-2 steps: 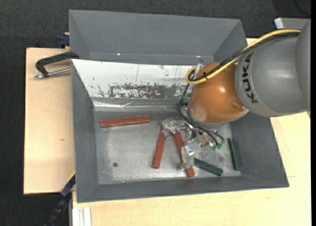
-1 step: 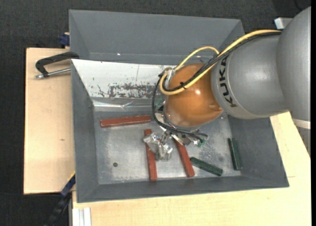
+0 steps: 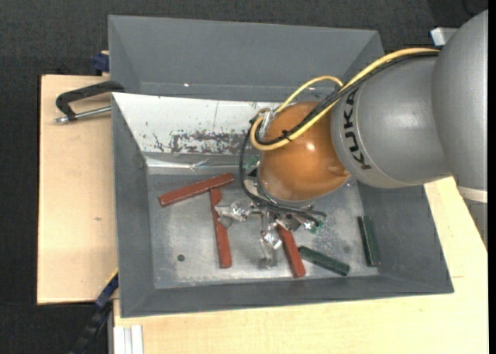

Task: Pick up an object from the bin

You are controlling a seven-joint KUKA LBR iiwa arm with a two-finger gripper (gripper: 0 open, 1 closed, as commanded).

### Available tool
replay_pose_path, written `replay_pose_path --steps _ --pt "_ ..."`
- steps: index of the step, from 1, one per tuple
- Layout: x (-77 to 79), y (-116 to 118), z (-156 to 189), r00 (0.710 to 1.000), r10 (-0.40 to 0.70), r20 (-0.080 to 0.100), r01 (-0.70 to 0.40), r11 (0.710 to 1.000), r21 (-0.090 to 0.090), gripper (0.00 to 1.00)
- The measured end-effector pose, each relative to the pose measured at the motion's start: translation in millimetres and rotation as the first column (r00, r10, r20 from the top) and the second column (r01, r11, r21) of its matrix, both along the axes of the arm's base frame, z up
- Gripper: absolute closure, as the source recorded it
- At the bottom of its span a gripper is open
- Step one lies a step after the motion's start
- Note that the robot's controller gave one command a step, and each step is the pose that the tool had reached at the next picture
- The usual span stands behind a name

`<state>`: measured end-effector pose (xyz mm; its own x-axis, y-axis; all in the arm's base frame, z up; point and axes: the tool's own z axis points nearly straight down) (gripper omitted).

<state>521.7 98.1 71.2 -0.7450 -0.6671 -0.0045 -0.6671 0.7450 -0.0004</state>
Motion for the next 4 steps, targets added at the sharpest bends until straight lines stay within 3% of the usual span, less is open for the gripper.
replay_pose_path --steps 1,2,4 --pt "0.0 0 0 1.000 0.000 0.000 0.000 1.000 0.000 0.00" --pt "2.2 52 3 0.912 0.410 0.013 -0.410 0.912 -0.003 1.00" --pt "1.2 55 3 0.906 0.422 0.012 -0.422 0.907 -0.004 1.00"
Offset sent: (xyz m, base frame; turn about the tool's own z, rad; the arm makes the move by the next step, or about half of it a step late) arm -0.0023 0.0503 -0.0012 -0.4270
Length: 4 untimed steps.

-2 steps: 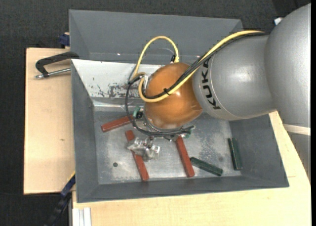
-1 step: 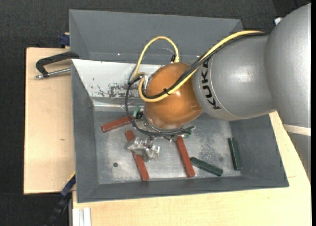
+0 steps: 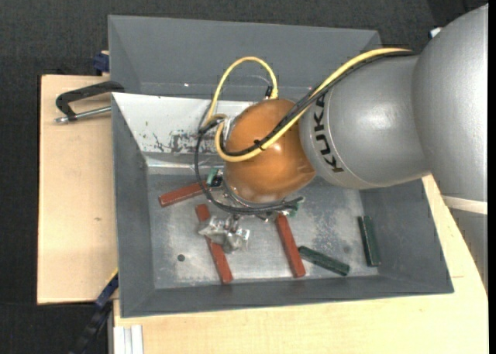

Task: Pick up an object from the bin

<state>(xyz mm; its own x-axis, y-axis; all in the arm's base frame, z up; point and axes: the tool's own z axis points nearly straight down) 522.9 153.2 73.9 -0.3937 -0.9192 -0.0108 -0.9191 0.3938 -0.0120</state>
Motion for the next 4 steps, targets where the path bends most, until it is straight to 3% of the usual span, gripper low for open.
replay_pose_path --steps 1,3,4 --pt "-3.4 13 2 1.000 0.000 -0.003 0.000 1.000 0.000 1.00" --pt "7.8 25 -2 1.000 0.013 -0.011 -0.013 1.000 -0.001 1.00" --pt "0.3 24 43 1.000 0.004 -0.018 -0.004 1.000 -0.003 1.00"
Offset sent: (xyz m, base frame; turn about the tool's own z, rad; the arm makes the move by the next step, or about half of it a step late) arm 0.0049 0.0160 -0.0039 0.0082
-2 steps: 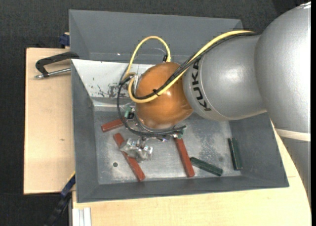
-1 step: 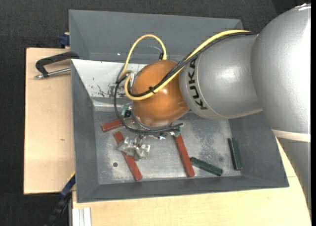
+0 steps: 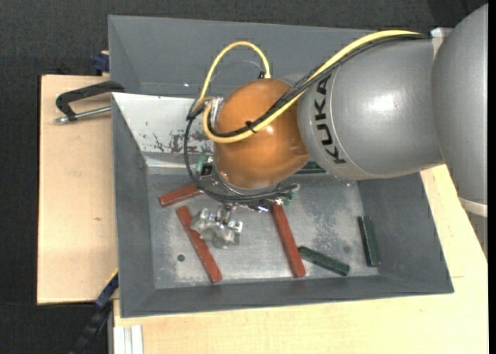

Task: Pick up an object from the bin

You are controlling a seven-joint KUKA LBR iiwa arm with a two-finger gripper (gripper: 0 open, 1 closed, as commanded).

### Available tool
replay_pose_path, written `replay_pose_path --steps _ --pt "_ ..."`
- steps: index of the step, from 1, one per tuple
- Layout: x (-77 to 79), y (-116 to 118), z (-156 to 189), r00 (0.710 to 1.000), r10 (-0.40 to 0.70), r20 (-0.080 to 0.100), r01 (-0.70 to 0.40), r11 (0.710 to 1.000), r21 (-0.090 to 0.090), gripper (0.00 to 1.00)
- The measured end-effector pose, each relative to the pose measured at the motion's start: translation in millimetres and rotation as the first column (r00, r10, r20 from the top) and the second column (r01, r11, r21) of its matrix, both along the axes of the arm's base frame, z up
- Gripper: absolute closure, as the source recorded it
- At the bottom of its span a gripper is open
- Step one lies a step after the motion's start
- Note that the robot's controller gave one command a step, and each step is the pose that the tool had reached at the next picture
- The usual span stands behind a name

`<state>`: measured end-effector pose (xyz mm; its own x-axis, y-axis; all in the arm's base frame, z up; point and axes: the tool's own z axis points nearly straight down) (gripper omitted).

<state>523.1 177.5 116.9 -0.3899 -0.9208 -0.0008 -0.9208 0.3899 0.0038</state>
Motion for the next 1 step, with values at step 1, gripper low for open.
replay_pose_path --steps 1 --pt "30.6 11.9 -44.1 0.998 -0.067 0.006 0.067 0.998 0.001 0.00"
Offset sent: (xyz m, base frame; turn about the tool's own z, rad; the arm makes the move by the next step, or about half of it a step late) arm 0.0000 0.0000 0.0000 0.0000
